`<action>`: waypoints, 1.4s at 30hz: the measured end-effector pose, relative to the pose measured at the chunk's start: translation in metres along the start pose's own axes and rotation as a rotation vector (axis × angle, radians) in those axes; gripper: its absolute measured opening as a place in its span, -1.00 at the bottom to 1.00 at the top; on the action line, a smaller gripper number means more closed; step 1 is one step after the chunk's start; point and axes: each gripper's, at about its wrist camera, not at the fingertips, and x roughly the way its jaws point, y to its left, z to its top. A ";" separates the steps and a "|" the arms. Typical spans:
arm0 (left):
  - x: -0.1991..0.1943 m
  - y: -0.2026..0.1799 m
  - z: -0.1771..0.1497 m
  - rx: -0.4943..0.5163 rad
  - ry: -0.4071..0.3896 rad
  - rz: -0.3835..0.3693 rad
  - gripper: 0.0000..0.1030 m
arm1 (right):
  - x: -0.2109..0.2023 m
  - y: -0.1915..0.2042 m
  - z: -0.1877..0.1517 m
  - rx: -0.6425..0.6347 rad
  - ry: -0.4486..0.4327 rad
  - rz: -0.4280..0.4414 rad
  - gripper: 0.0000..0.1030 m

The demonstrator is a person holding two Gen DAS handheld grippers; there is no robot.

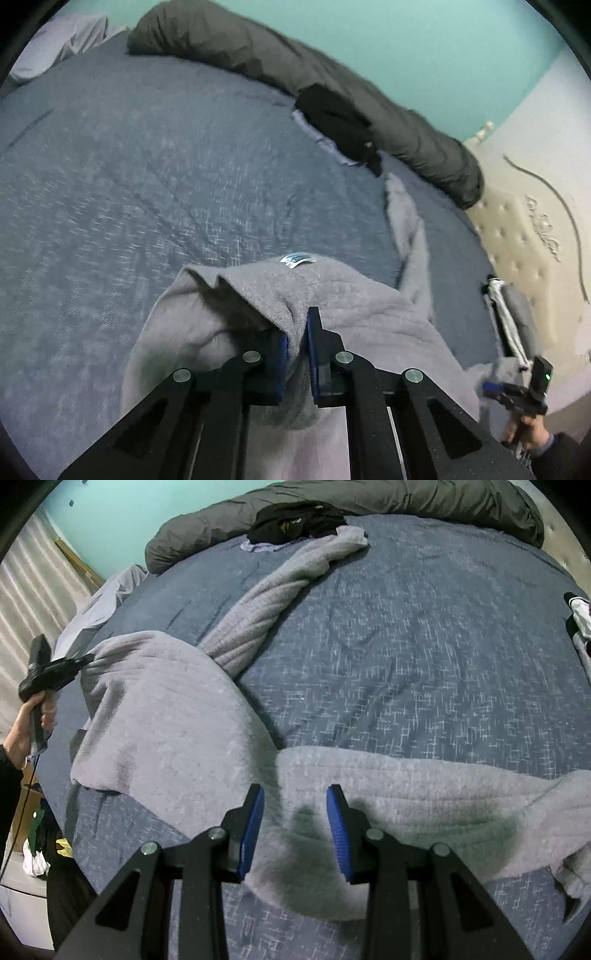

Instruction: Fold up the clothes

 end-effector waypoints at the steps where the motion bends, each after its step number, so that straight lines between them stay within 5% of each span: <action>1: -0.015 -0.002 -0.005 0.007 -0.002 -0.004 -0.82 | -0.005 0.002 -0.001 0.000 -0.009 0.003 -0.32; 10: -0.111 0.004 -0.068 0.026 0.010 -0.015 -0.82 | -0.031 0.018 -0.015 0.011 -0.042 0.019 -0.32; 21: -0.118 0.067 -0.168 -0.096 0.120 0.073 -0.81 | -0.042 0.022 -0.029 0.015 -0.038 0.004 -0.32; 24: -0.109 0.065 -0.169 -0.090 0.143 0.099 -0.75 | -0.040 0.020 -0.027 0.026 -0.032 -0.006 -0.32; 26: -0.112 0.063 -0.164 -0.095 0.135 0.114 -0.59 | -0.039 0.018 -0.027 0.033 -0.027 -0.007 -0.32; 28: -0.119 0.061 -0.155 -0.106 0.104 0.117 -0.22 | -0.037 0.017 -0.027 0.033 -0.023 -0.010 -0.32; 34: -0.134 0.072 -0.127 -0.171 0.018 0.156 0.08 | -0.026 0.007 -0.016 0.060 -0.010 -0.019 -0.11; 42: -0.080 0.095 -0.103 -0.202 0.025 0.147 0.13 | 0.000 0.003 0.031 0.115 -0.024 -0.014 0.04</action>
